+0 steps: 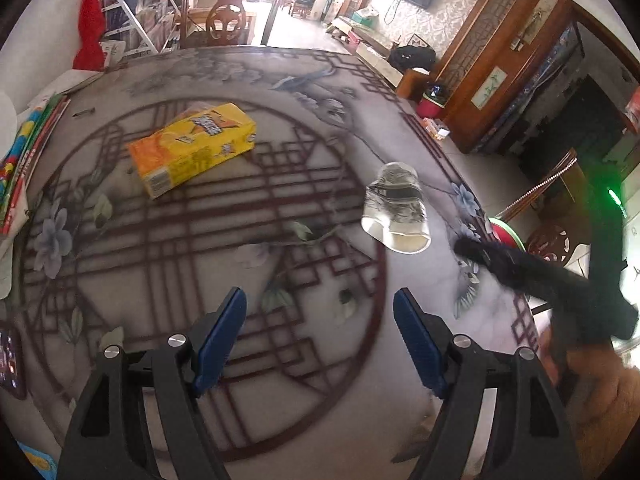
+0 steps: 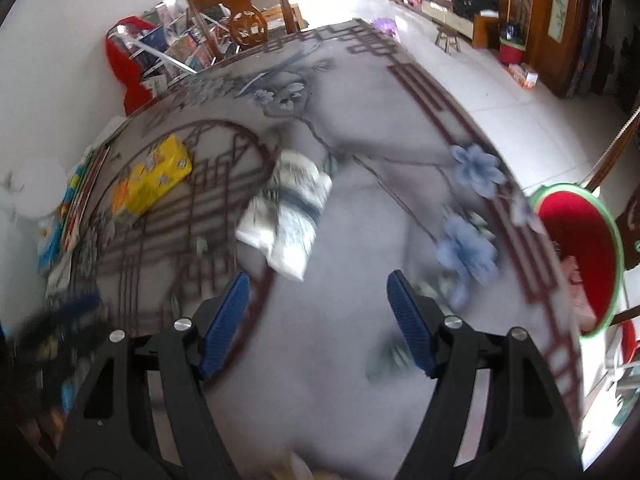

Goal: Collect trash
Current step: 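Return both grippers to the table over the paper cup and tea carton, then grasp the patterned paper cup with the right gripper while the left grasps the yellow tea carton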

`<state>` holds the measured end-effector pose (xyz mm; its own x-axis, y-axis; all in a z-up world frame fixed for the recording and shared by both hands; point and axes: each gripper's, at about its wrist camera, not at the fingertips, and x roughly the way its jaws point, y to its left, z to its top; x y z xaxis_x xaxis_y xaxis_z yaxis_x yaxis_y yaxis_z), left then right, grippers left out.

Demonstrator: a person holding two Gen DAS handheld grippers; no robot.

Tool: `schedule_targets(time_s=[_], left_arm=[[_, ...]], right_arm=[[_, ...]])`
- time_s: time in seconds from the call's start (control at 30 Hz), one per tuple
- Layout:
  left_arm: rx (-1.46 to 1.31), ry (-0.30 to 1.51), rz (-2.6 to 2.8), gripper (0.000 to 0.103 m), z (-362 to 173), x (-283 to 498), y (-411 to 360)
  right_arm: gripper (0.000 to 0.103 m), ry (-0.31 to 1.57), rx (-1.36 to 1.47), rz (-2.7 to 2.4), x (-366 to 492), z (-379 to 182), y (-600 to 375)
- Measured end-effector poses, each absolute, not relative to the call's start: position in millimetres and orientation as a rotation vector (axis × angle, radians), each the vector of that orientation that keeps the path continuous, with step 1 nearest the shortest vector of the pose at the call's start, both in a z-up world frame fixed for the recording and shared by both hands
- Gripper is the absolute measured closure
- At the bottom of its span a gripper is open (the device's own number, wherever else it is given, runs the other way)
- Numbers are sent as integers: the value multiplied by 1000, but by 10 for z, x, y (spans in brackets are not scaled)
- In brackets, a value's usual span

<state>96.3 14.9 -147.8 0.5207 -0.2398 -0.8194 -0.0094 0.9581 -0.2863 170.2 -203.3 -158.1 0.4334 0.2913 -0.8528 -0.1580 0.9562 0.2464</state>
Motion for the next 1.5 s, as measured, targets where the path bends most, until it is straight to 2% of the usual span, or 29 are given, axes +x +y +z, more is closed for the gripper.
schedule_targets(time_s=[0.23,0.3,0.33,0.37,0.43,0.73,0.9,1.1,1.2,1.3,1.43,1.5], left_arm=[[-251,999,-121,31,-1448,1024,363],[-248,996,-93,31,-1450,1084,483],[-242,994,-77,30,-1449,1124,545],[-230,991,-61,27,-1446,1181,613],[-200,989,-39,22,-1437,1307,721],[27,1069,-86,12,-1614,2160,1016],[178,1137,-118,12,-1794,2513,1012],[188,1213,-203,12,-1971,2729,983],[164,1218,-176,22,-2010,2745,1007],[97,1209,-152,25,-1963,2684,1044],[58,1152,-131,36,-1843,2480,995],[12,1110,-105,37,-1720,2318,972]], right_arm=[[34,1162,194,270,2226,-1835,-1725],[53,1194,185,278,2287,-1920,-1652],[67,1210,192,278,2301,-1954,-1643],[74,1217,202,284,2300,-1964,-1644],[74,1211,229,299,2237,-1947,-1673],[74,1183,308,427,1654,-1700,-1819],[74,1168,343,434,1492,-1668,-1893],[74,1156,353,422,1488,-1618,-1958],[74,1144,343,423,1481,-1572,-1962],[74,1138,335,428,1476,-1541,-1953],[74,1129,311,447,1456,-1500,-1875],[74,1119,292,457,1440,-1467,-1837]])
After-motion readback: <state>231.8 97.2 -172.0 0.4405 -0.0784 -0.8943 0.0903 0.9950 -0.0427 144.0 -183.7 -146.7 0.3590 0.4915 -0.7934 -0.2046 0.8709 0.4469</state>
